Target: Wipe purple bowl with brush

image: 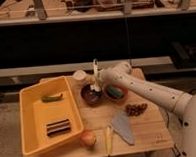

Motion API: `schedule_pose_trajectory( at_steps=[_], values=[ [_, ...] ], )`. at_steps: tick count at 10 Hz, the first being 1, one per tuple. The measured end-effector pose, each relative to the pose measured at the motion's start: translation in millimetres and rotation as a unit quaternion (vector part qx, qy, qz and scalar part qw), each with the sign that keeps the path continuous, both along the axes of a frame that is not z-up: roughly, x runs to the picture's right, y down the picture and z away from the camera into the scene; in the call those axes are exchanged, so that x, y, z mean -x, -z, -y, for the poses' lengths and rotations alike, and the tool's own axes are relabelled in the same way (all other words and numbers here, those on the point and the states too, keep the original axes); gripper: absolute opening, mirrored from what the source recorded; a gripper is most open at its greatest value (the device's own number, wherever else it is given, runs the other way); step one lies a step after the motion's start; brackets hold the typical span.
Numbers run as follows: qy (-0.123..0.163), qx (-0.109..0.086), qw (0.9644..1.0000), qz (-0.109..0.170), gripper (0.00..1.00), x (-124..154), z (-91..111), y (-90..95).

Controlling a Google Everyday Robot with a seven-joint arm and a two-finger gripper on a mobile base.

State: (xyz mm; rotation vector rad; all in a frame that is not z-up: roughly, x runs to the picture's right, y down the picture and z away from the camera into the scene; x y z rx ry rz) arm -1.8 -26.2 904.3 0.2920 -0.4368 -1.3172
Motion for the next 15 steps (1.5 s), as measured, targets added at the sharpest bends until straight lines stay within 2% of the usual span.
schedule_pose_trajectory(
  at_steps=[4,6,10,11,15],
  values=[
    [0.007,-0.008,0.9999,-0.011,0.0,-6,0,-1.9],
    [0.013,-0.012,0.9997,-0.014,0.0,-5,-1,-12.5],
    [0.014,-0.027,0.9995,-0.001,0.0,13,8,-25.7],
    [0.015,-0.03,0.9994,0.004,0.0,21,12,-23.6],
    [0.015,-0.045,0.9987,0.018,0.0,34,51,9.1]
  ],
)
